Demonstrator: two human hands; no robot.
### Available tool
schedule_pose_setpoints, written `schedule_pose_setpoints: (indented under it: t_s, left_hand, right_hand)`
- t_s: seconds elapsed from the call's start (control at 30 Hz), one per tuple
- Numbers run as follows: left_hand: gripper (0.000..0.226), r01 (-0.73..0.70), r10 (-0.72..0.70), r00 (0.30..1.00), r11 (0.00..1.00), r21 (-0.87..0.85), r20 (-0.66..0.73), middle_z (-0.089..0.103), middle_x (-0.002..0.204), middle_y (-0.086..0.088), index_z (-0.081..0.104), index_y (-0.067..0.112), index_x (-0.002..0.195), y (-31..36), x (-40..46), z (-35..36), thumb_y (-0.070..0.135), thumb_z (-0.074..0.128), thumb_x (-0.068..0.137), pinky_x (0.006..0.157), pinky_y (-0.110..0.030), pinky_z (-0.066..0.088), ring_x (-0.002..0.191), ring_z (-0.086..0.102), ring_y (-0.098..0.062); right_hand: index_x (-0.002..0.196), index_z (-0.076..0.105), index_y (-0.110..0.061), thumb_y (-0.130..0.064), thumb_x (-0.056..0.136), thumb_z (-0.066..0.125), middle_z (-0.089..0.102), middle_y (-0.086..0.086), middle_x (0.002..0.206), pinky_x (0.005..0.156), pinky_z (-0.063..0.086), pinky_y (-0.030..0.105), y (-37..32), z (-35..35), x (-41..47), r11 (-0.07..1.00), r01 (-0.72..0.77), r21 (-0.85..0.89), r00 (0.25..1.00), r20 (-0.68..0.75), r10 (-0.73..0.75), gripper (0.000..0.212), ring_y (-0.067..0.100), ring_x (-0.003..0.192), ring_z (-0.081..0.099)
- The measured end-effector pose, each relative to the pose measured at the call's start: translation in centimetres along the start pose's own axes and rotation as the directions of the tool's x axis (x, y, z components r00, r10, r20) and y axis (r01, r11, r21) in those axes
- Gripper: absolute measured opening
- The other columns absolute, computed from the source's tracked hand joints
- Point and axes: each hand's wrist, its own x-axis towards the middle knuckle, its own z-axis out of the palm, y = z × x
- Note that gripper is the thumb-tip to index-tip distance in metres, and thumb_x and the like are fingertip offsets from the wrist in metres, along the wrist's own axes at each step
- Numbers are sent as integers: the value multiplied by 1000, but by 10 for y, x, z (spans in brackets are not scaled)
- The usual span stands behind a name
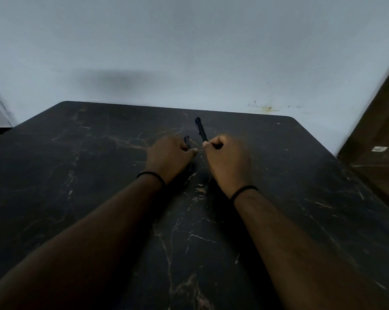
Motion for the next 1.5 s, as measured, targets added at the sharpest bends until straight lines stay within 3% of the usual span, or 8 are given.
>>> schedule_pose_setpoints:
  t_s: [0.23, 0.37, 0.53, 0.67, 0.8, 1.0, 1.2, 1.5]
  left_hand:
    - [29, 75, -75, 997, 997, -19, -4, 72, 73, -11, 74, 4, 76, 1, 1, -3, 31, 68, 86, 68, -39, 59, 70, 68, -25]
    - [33, 86, -87, 996, 996, -35, -27, 70, 68, -13, 71, 3, 69, 2, 2, -2, 32, 70, 83, 54, -30, 49, 64, 67, -25]
    - [30, 95, -96, 995, 995, -34, -37, 68, 62, -9, 69, 5, 64, 1, 1, -2, 30, 69, 81, 52, -27, 46, 62, 66, -22]
    - [38, 106, -108, 993, 994, -28, -49, 59, 52, -6, 57, 7, 53, 2, 0, -4, 27, 66, 83, 45, -23, 34, 52, 57, -21]
    - [35, 75, -75, 997, 997, 19, 13, 66, 61, -11, 62, 2, 58, 1, 0, -7, 24, 60, 85, 55, -29, 45, 60, 63, -25]
    - [35, 37, -42, 994, 998, 44, 97, 66, 66, -12, 67, 3, 67, -4, 4, -8, 29, 59, 89, 53, -25, 39, 65, 64, -25]
    - [36, 16, -24, 992, 998, 66, 125, 52, 55, -4, 58, 7, 59, -7, 7, -7, 29, 58, 88, 51, -25, 32, 58, 54, -22]
    - [37, -4, -11, 991, 994, 111, 132, 62, 66, -11, 65, 3, 72, -8, 9, -4, 33, 56, 92, 53, -26, 40, 64, 60, -25]
  right_hand:
    - [58, 60, -17, -37, 87, 65, 59, -3, 54, 49, 39, 25, -6, 8, 2, 987, -4, -162, 997, 78, 16, 36, 13, 52, 57]
    - [72, 69, -11, -38, 91, 61, 61, 3, 64, 56, 42, 28, -11, 12, 3, 962, 22, -272, 986, 166, 25, 34, 22, 63, 61]
    - [86, 72, -9, -41, 94, 60, 71, 12, 86, 71, 49, 32, -10, 15, 5, 929, 80, -360, 979, 206, -5, 35, 30, 84, 68]
    - [73, 63, -12, -47, 91, 57, 62, 5, 70, 64, 47, 30, -12, 17, 4, 953, 39, -300, 983, 185, 18, 39, 26, 68, 61]
    - [61, 55, -15, -40, 88, 57, 50, -1, 55, 59, 40, 28, -9, 15, 3, 955, 17, -296, 975, 218, 50, 37, 23, 58, 55]
    - [91, 72, -17, -34, 88, 65, 71, 2, 86, 71, 52, 30, -4, 14, 3, 964, 19, -265, 977, 211, 39, 19, 22, 82, 67]
    - [90, 72, -19, -43, 87, 68, 73, 3, 88, 79, 57, 37, -4, 16, 3, 971, 11, -238, 981, 192, 36, 25, 23, 86, 69]
    - [85, 72, -18, -34, 87, 63, 72, 2, 82, 72, 57, 33, -7, 14, 2, 972, -3, -234, 982, 183, 48, 19, 22, 80, 68]
